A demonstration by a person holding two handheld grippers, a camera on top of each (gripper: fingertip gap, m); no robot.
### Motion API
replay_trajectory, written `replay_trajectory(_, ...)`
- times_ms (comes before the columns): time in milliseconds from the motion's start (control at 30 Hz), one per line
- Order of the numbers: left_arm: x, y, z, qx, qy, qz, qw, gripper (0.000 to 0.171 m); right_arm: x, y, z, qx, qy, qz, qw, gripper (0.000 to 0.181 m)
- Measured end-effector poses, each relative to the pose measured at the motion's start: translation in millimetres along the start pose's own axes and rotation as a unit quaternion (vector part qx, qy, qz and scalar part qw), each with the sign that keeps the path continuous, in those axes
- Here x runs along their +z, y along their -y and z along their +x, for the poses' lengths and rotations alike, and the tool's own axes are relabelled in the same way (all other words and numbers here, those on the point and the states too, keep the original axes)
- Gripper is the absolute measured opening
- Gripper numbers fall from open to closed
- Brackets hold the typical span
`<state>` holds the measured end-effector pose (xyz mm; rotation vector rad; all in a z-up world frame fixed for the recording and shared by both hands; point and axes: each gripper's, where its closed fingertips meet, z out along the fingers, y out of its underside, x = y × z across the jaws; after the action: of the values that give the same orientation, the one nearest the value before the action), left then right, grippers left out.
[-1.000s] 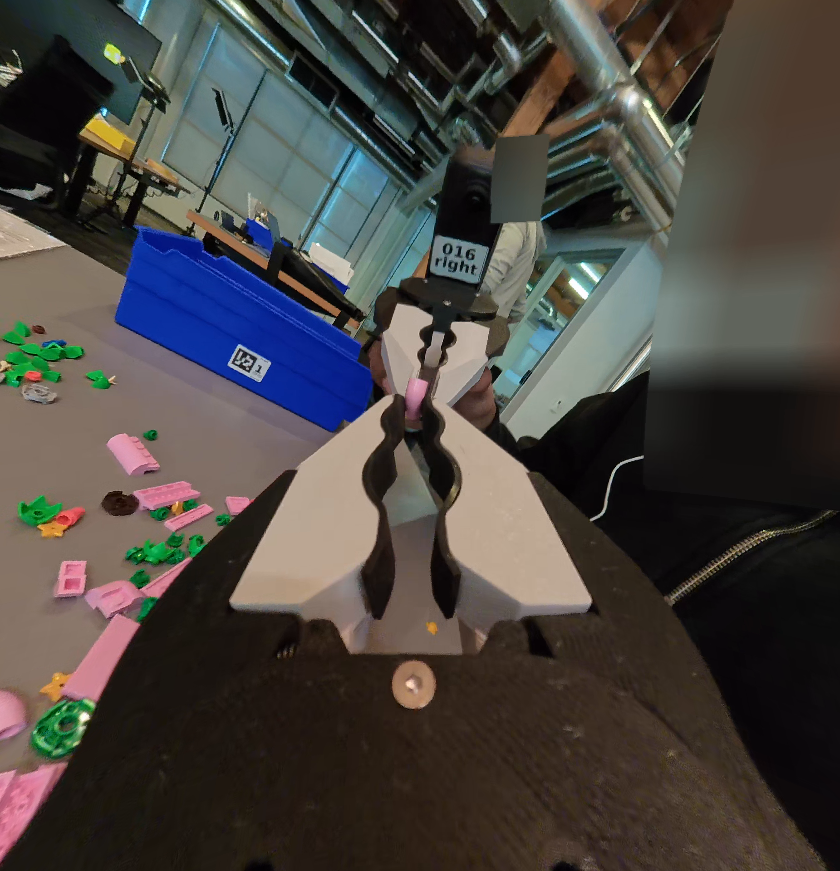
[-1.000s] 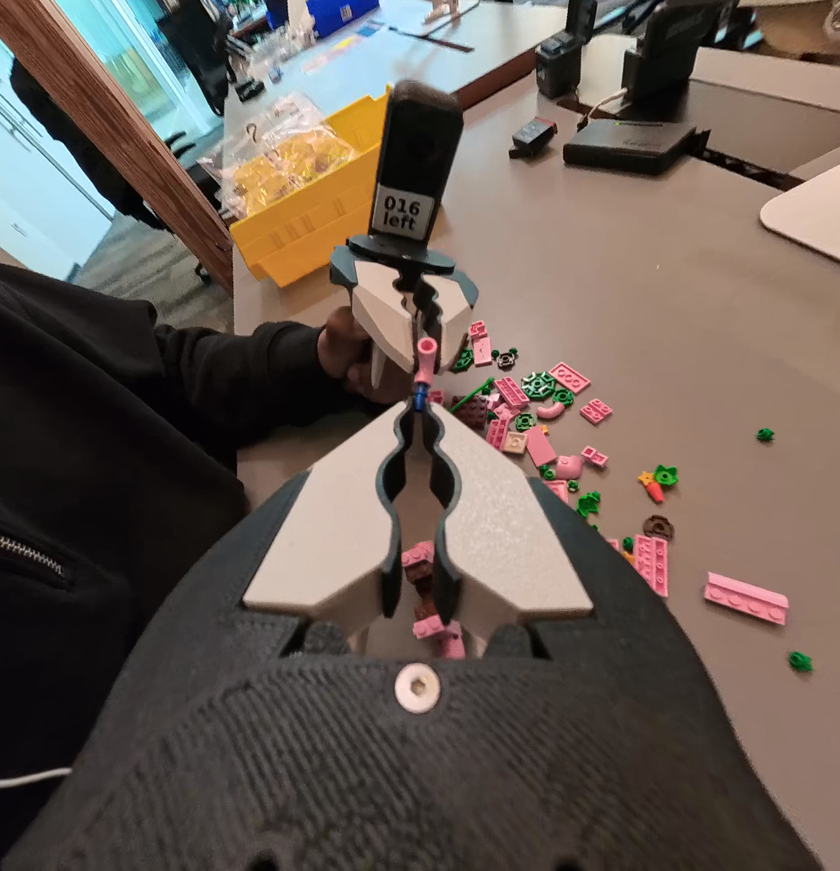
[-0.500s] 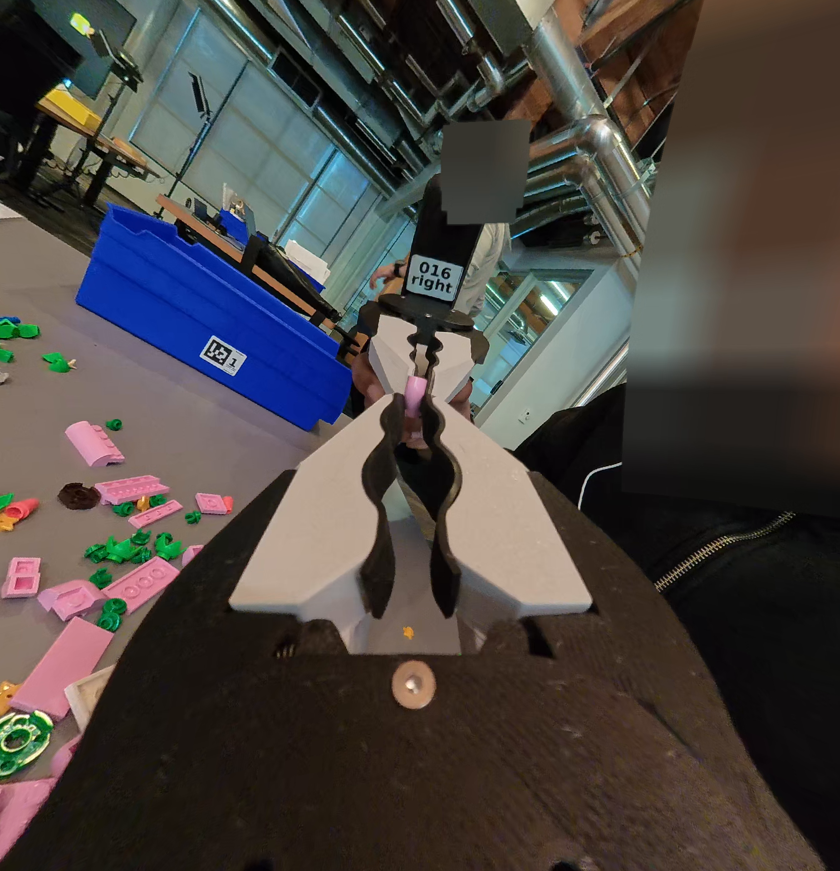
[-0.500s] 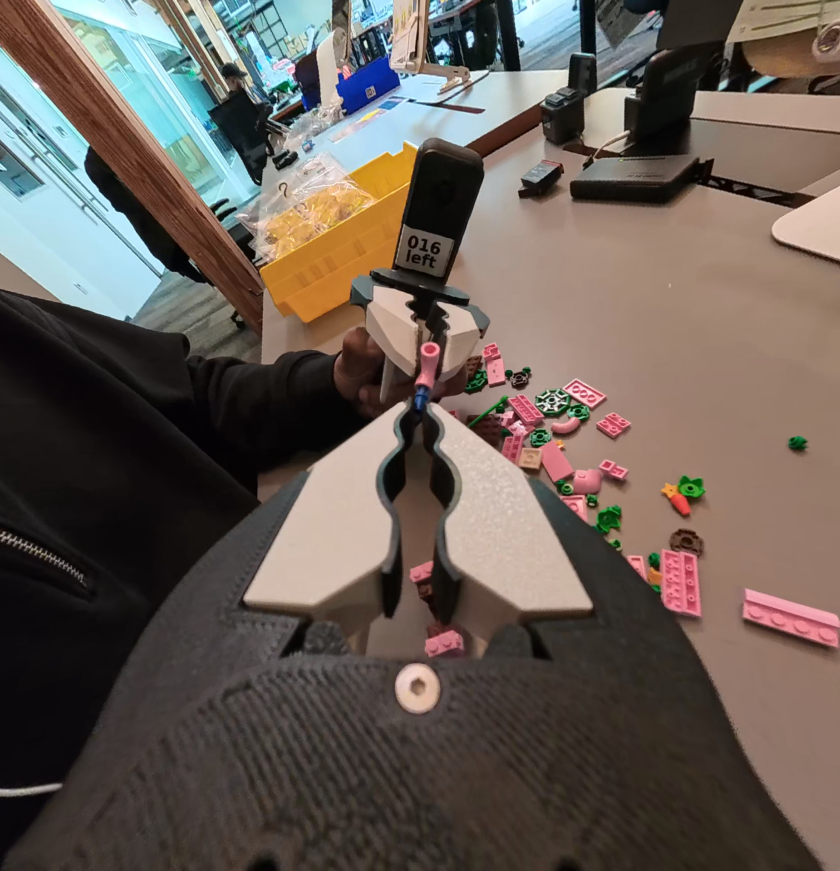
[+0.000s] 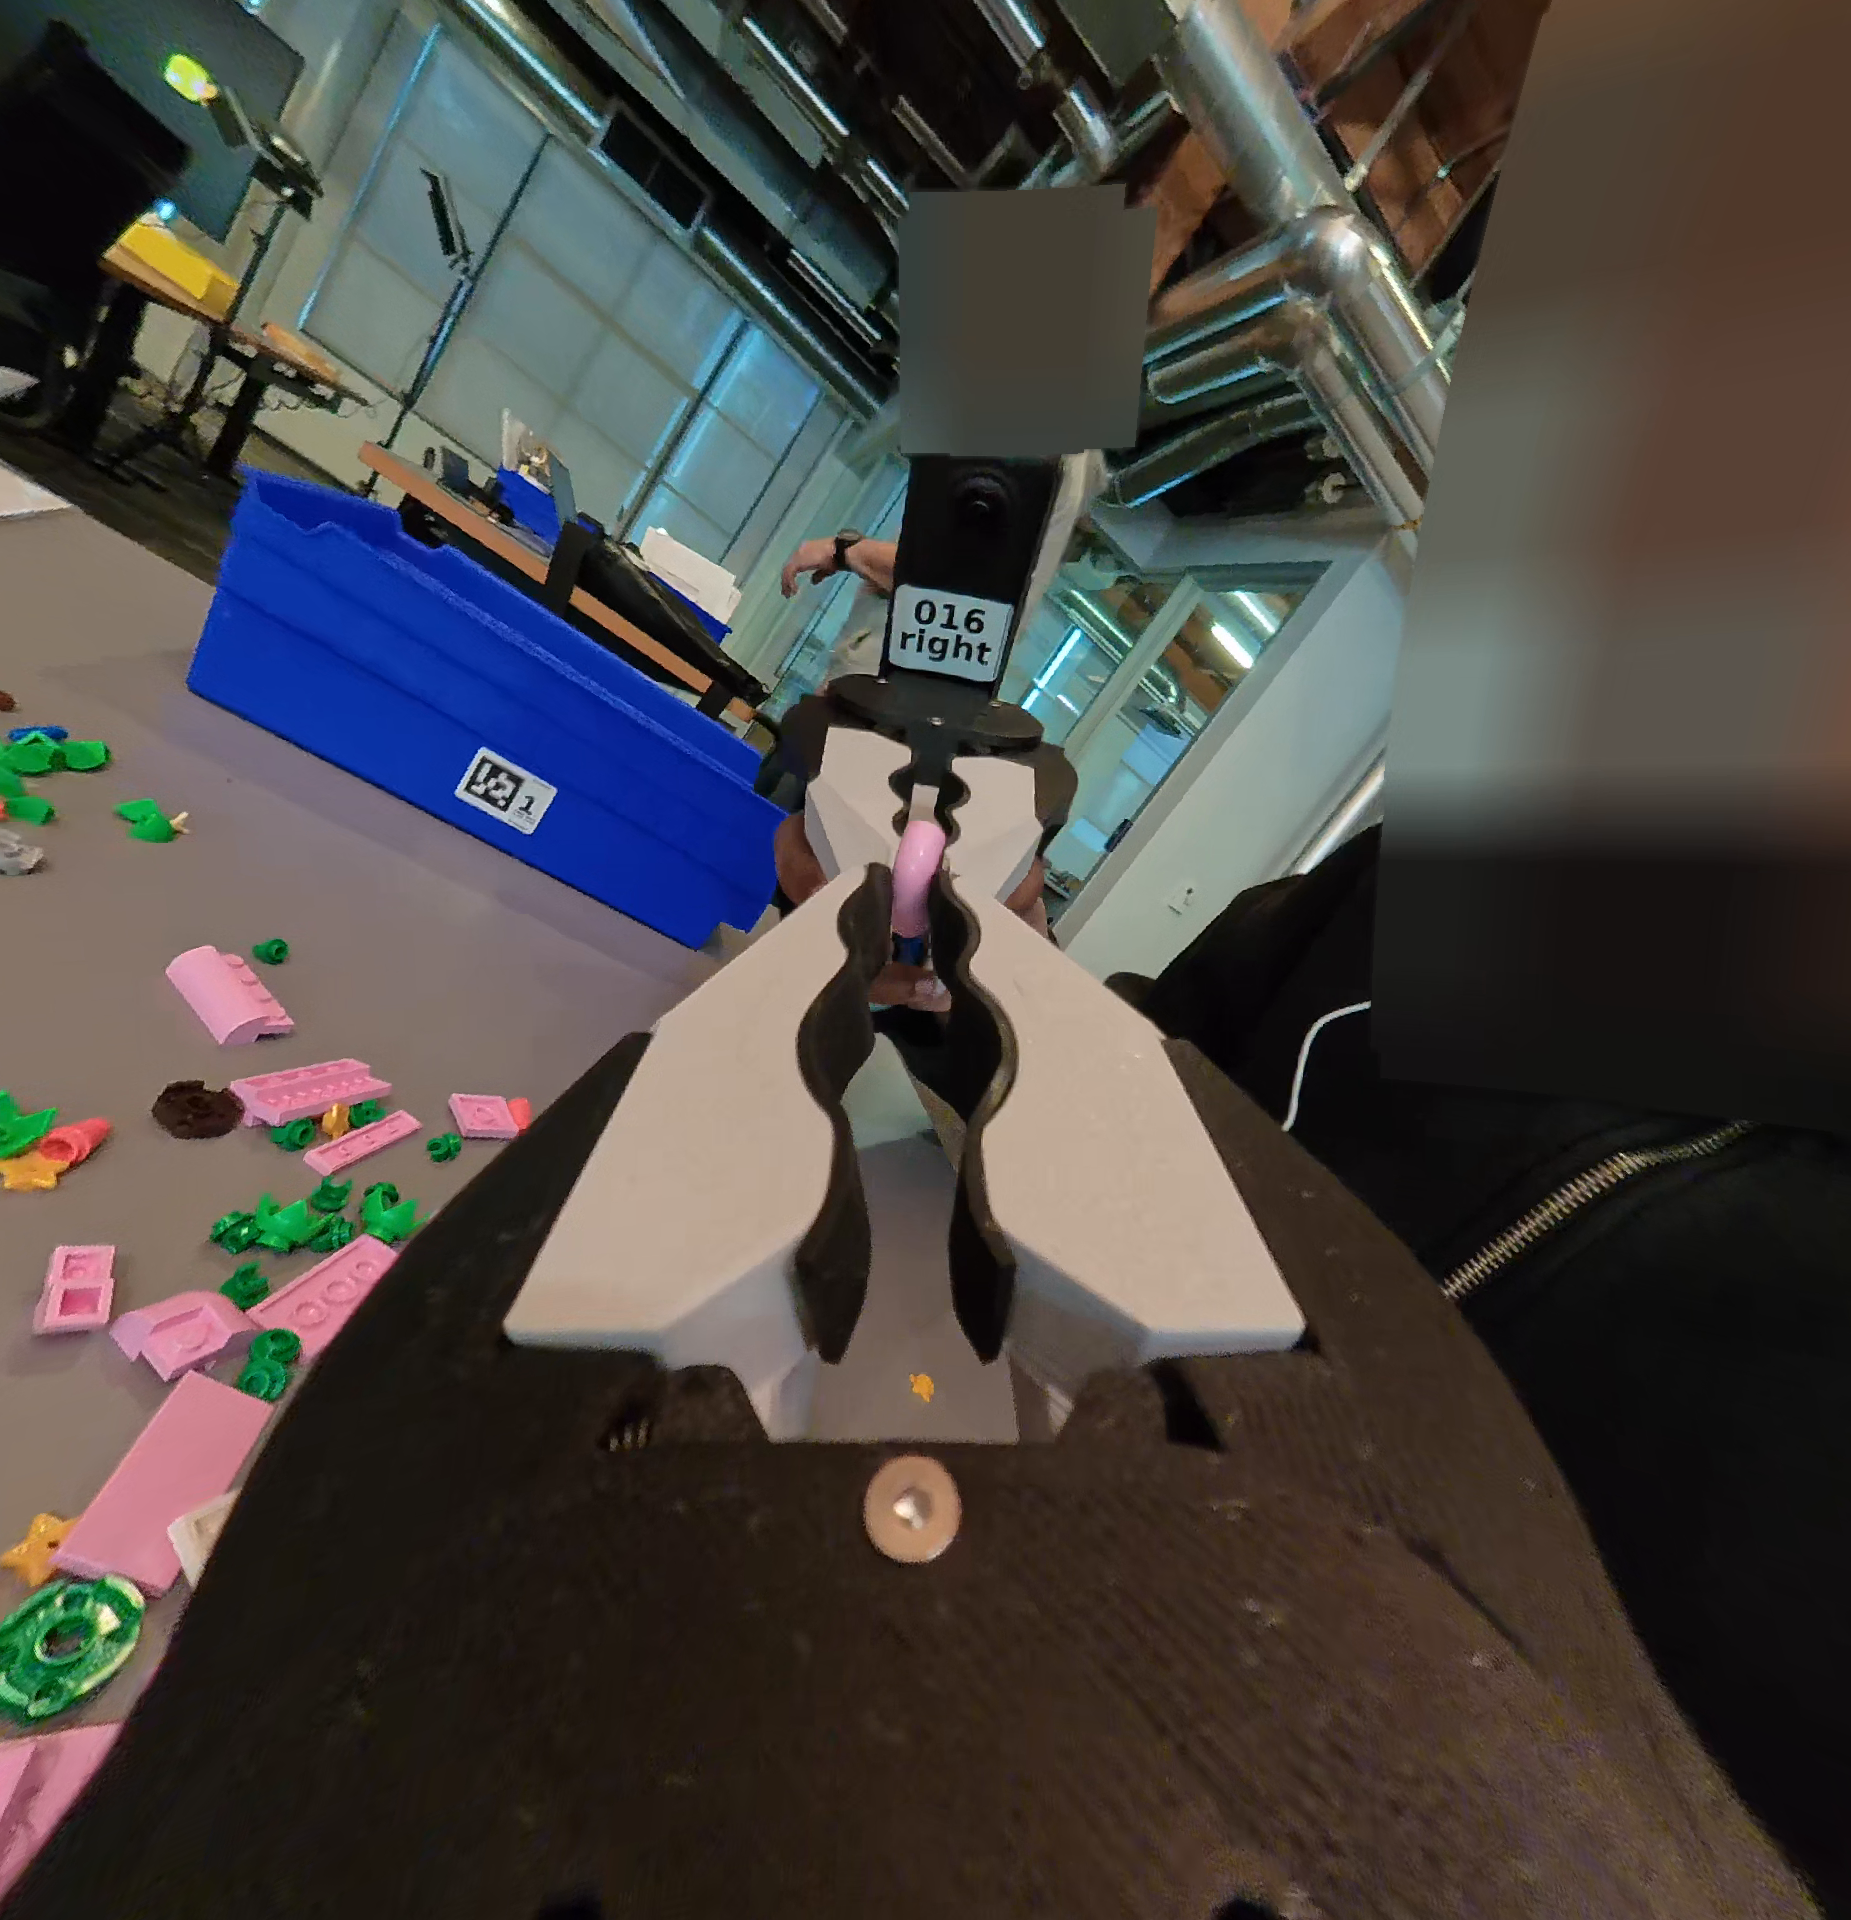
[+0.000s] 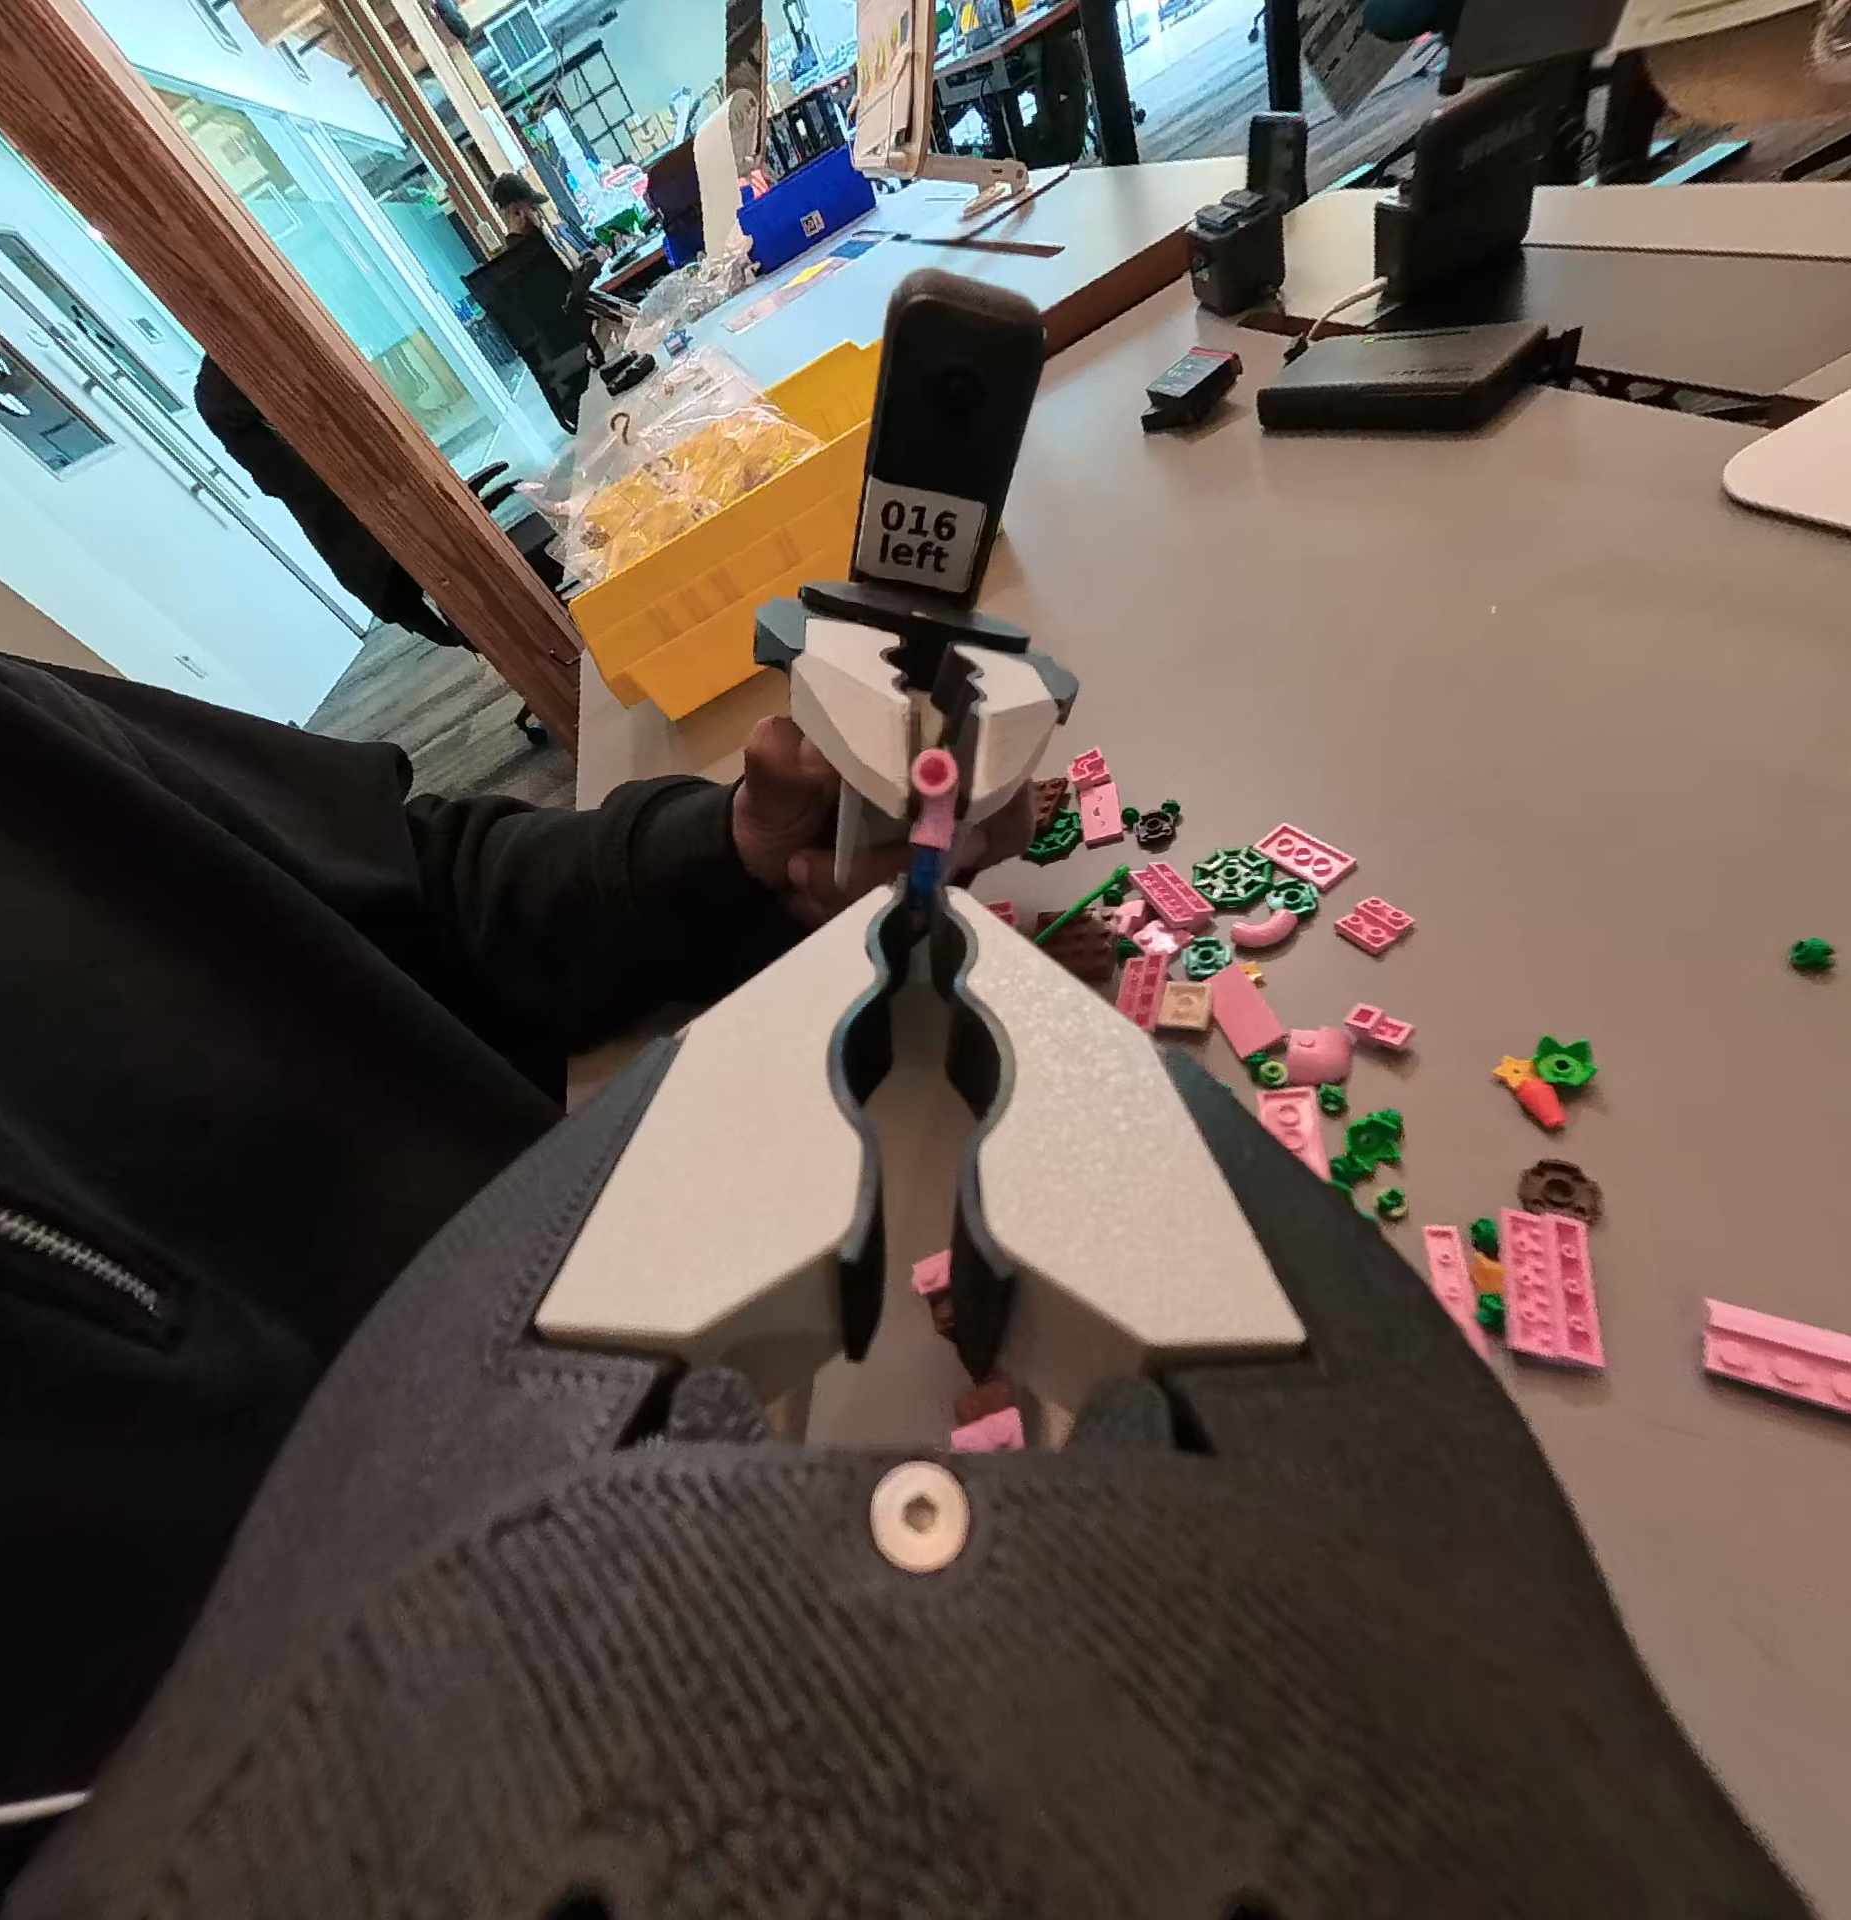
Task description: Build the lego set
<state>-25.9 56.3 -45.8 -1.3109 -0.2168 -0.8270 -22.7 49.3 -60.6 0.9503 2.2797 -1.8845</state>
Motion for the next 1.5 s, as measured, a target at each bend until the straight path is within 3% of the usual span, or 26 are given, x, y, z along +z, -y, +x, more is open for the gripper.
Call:
replay_trajectory(233, -10, 15, 9, 0.021, -0.016, 0.026, 0.999, 0.006, -2, 7, -7, -0.03, -0.028, -0.013, 0.999, 0.001)
replay_trajectory(367, -10, 12, 11, 0.034, -0.013, 0.007, 0.999, 0.005, -6, 9, -7, -0.032, -0.036, -0.005, 0.999, 0.001)
replay_trajectory(500, -3, -11, -1, 0.053, 0.025, -0.072, 0.996, 0.006, -11, 12, -6, -0.057, -0.051, -0.024, 0.997, 0.002)
replay_trajectory(600, -6, -34, -20, 0.15, 0.115, -0.179, 0.966, 0.006, -15, -2, -6, -0.068, -0.052, -0.086, 0.993, 0.001)
replay_trajectory(667, -9, -42, -24, 0.184, 0.142, -0.219, 0.948, 0.006, -20, -17, 0, -0.087, -0.069, -0.142, 0.984, 0.001)
replay_trajectory(800, -8, -56, -25, 0.188, 0.141, -0.256, 0.938, 0.006, -22, -41, 1, -0.11, -0.068, -0.206, 0.97, 0.001)
replay_trajectory(967, -2, -59, -21, 0.118, 0.11, -0.241, 0.957, 0.007, -19, -45, 10, -0.212, -0.11, -0.216, 0.947, 0.001)
replay_trajectory(1033, 2, -52, -17, 0.01, 0.076, -0.197, 0.977, 0.006, -20, -37, 15, -0.313, -0.154, -0.205, 0.914, 0.001)
replay_trajectory(1067, 2, -48, -15, -0.058, 0.052, -0.169, 0.982, 0.006, -22, -33, 19, -0.379, -0.185, -0.204, 0.884, 0.001)
replay_trajectory(1133, -1, -46, -20, -0.158, 0.028, -0.139, 0.977, 0.006, -26, -25, 24, -0.51, -0.239, -0.214, 0.798, 0.002)
replay_trajectory(1200, -2, -54, -22, -0.2, 0.021, -0.149, 0.968, 0.006, -25, -21, 21, -0.613, -0.26, -0.221, 0.712, 0.002)
replay_trajectory(1267, 0, -58, -18, -0.228, 0.006, -0.155, 0.961, 0.007, -21, -25, 15, -0.681, -0.245, -0.229, 0.651, 0.002)
replay_trajectory(1400, 2, -63, -13, -0.248, -0.007, -0.169, 0.954, 0.007, -18, -31, 14, -0.754, -0.221, -0.24, 0.57, 0.001)
replay_trajectory(1500, 2, -62, -12, -0.247, -0.009, -0.168, 0.954, 0.007, -18, -36, 12, -0.765, -0.202, -0.25, 0.558, 0.001)
